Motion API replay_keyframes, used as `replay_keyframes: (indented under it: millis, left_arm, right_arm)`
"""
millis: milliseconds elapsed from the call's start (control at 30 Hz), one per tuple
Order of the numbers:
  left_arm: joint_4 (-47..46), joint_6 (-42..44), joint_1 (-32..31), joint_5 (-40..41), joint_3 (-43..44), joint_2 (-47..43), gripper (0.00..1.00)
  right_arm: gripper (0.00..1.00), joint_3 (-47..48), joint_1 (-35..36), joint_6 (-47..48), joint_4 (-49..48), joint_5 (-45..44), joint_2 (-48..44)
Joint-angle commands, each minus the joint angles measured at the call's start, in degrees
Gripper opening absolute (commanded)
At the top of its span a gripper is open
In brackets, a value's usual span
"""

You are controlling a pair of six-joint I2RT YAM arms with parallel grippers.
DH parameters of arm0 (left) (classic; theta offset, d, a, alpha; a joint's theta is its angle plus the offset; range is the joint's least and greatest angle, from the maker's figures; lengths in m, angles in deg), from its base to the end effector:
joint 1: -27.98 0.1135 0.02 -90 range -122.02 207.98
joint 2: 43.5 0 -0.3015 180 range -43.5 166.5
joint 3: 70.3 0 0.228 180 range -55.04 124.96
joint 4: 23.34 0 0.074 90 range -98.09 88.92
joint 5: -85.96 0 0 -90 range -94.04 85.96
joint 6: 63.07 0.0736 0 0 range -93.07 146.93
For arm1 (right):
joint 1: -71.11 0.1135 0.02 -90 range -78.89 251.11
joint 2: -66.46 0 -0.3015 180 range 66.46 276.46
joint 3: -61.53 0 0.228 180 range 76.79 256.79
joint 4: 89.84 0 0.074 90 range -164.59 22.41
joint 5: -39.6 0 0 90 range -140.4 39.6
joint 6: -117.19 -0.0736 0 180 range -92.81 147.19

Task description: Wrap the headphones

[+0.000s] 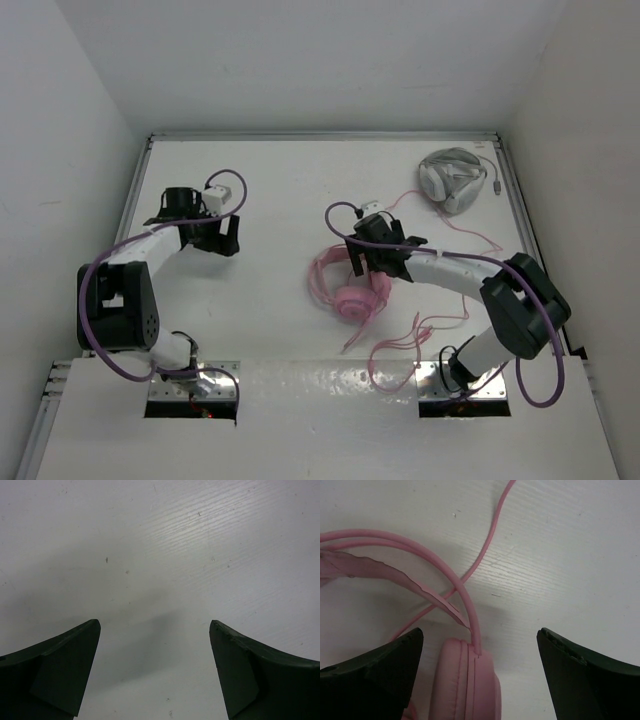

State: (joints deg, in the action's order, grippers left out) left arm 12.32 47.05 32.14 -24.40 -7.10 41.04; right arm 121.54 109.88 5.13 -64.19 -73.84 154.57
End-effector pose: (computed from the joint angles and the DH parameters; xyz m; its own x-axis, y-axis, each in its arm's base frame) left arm 0.2827 -0.0051 0.2107 -0.7438 0.2692 -0.6118 0.4013 0.9118 -0.0866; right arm 0.2482 0.1618 0.1933 -0.7296 -0.1440 -0.6685 -0.1263 0.9891 -0.0752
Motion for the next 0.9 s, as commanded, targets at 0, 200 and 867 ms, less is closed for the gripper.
replay_keyframes:
  millis: [0,200,867]
  left_arm:
    - [-0.2,1.4,-1.9,-2.4,1.5,-0.6,0.88]
    - [1.5,1.0,-11.7,-2.7,5.2,-1.2,0.88]
    - [6.5,-3.3,-20.2,-10.6,18.1,4.9,0.88]
  right_arm:
    - [0.88,0.2,0.1,-0.9,1.6,-2.2,-1.4]
    - [0.35,-1.2,0.1,-1.0,2.9,2.5,-1.6]
    - [0.00,20.8,5.4,15.6,-13.8,3.8,5.5]
